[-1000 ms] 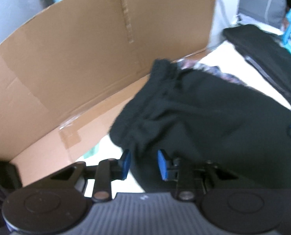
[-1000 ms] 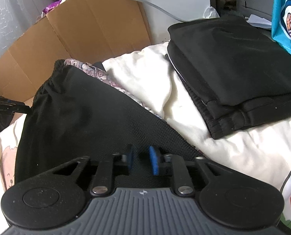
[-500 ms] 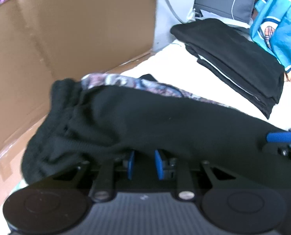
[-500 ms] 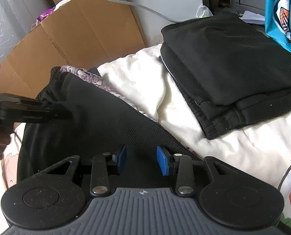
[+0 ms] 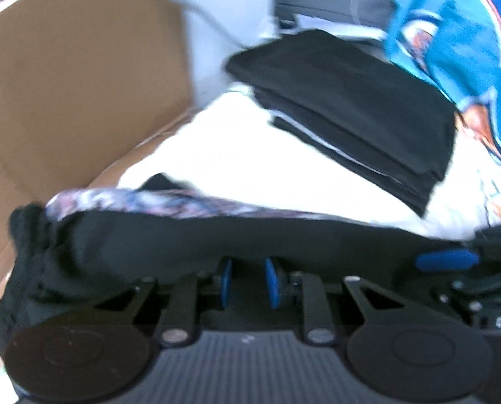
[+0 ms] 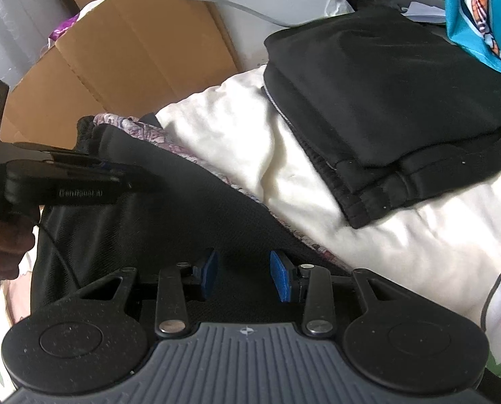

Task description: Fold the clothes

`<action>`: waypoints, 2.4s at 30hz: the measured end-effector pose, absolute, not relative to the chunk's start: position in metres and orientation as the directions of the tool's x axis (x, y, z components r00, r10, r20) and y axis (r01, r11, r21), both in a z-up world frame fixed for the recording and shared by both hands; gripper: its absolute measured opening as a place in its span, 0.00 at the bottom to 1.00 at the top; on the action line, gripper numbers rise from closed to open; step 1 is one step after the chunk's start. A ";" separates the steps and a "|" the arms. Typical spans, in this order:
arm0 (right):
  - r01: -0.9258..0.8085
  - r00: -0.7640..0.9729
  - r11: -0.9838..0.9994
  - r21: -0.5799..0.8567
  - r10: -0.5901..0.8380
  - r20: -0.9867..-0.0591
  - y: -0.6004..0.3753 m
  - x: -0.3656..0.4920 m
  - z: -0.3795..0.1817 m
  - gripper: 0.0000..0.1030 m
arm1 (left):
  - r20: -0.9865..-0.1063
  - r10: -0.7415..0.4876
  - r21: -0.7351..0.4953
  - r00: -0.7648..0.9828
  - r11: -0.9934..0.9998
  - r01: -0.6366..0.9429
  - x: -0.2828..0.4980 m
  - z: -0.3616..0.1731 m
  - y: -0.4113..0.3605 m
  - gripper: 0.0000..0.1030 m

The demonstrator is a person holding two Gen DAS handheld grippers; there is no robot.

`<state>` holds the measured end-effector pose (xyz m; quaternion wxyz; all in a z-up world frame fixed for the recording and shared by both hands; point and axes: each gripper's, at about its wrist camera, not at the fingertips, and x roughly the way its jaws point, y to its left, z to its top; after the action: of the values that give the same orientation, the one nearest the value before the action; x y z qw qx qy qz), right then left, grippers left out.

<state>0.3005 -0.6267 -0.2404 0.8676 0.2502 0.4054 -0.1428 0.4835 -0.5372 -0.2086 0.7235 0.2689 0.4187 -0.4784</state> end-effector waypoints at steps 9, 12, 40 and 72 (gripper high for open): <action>0.488 0.635 0.802 0.343 -0.057 -0.770 -0.640 0.294 -0.242 0.40 | -0.868 -0.467 0.021 0.167 0.301 0.953 0.461 -0.202 -0.573 0.23; 0.488 0.637 0.800 0.348 -0.054 -0.769 -0.641 0.294 -0.243 0.40 | -0.888 -0.430 0.029 0.166 0.307 0.951 0.463 -0.215 -0.586 0.23; 0.358 0.662 0.888 0.287 -0.025 -0.749 -0.603 0.309 -0.224 0.41 | -0.889 -0.348 0.095 0.297 0.495 0.864 0.438 -0.090 -0.377 0.23; 0.247 0.551 0.913 0.326 0.145 -0.822 -0.504 0.129 -0.160 0.42 | -0.836 -0.481 -0.196 0.266 0.713 0.674 0.288 -0.176 -0.272 0.23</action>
<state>0.1293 -0.5042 -0.1602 0.8560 0.2069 0.4727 -0.0299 0.2885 -0.2716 -0.1763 0.7892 0.0998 0.4832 -0.3656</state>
